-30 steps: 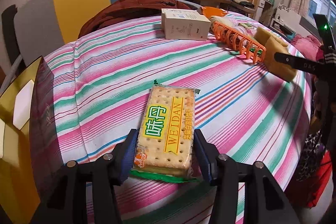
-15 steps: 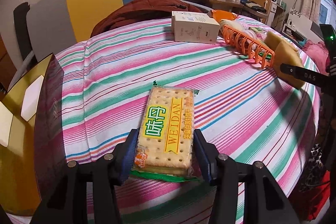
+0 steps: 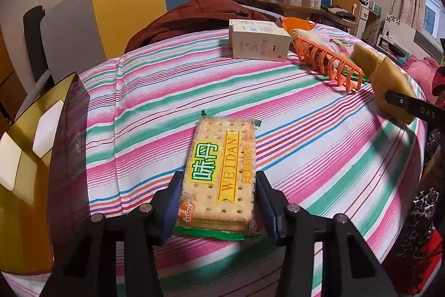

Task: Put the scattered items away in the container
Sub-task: 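Lift the cracker pack with the left tool while the right tool grasps a yellow sponge, then place the cracker pack in the tray with the left tool while the right tool drops the yellow sponge in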

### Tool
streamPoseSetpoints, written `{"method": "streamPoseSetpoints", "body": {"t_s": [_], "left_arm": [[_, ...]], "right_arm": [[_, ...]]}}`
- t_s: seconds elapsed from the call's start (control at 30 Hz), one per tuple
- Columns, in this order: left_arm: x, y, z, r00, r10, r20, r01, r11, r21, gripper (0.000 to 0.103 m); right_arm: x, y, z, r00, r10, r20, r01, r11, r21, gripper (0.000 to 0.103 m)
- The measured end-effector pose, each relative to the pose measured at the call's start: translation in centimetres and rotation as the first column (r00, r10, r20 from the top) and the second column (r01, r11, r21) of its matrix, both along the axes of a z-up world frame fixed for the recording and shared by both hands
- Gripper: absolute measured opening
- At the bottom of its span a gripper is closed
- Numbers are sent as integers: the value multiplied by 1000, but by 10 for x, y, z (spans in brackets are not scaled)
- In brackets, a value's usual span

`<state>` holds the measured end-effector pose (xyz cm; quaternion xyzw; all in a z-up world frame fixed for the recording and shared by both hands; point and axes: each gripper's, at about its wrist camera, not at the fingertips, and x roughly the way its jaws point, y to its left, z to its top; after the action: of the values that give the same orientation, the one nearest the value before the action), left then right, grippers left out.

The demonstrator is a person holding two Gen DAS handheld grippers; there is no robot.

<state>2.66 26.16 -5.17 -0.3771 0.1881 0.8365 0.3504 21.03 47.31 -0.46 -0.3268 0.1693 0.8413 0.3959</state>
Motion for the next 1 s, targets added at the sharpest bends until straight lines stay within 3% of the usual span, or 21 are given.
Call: {"method": "streamPoseSetpoints", "body": {"t_s": [0.3, 0.53, 0.8, 1.0], "left_arm": [[12, -6, 17, 1000, -18, -12, 18, 999, 47, 51], [15, -25, 49, 999, -10, -36, 13, 994, 108, 51], [-22, -92, 101, 988, 124, -91, -108, 980, 164, 51], [-87, -154, 95, 956, 287, -67, -278, 953, 118, 51]], "right_arm": [[-10, -37, 24, 985, 154, -79, -150, 987, 55, 72], [-47, -70, 34, 947, 300, -112, -296, 954, 52, 72], [-116, -122, 48, 852, 494, -172, -494, 868, 43, 72], [-178, -176, 58, 749, 633, -197, -640, 768, 36, 72]]}}
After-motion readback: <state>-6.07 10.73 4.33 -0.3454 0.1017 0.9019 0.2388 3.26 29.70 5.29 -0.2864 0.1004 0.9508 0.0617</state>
